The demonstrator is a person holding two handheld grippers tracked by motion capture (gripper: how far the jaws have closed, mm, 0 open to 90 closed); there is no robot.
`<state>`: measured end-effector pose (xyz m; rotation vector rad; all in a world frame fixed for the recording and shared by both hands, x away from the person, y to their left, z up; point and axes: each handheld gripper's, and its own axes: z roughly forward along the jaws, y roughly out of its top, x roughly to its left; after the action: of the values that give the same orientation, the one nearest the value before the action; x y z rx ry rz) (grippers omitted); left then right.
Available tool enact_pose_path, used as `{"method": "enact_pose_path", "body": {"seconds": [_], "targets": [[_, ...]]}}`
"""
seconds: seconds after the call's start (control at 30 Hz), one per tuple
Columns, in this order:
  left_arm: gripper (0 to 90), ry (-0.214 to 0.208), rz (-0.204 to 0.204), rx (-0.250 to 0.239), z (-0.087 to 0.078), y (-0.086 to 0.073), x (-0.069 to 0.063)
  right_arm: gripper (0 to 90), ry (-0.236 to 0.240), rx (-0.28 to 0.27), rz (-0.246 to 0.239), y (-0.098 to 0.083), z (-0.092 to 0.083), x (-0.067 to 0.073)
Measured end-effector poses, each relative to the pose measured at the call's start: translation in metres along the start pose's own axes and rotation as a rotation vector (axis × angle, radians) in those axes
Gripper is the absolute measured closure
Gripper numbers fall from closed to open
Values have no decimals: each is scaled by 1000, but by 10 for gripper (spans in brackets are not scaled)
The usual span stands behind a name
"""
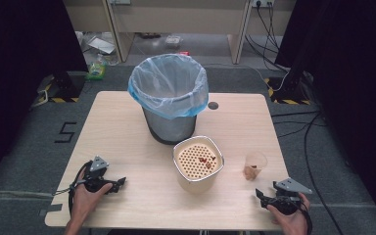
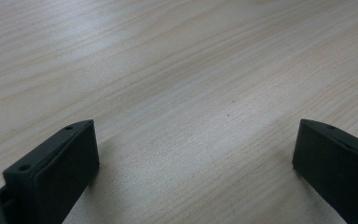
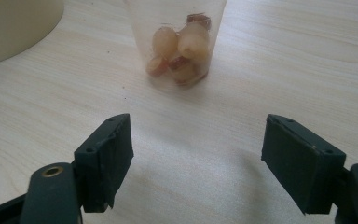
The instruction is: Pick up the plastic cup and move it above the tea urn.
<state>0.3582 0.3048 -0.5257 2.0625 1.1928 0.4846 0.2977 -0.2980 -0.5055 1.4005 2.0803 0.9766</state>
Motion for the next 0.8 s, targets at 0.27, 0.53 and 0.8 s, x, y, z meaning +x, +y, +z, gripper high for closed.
{"method": "enact_pose_path", "body": {"seconds": [0.27,0.53,0.8], "targets": [[0,0,0,0,0,0,0,276,-1,-20,26,3,-6,-1],[0,0,0,0,0,0,0,314,3,-36,52,12,-21,1],[0,0,-1,-1,0,0,0,326,-9,-73,22,39,-41,5]]}}
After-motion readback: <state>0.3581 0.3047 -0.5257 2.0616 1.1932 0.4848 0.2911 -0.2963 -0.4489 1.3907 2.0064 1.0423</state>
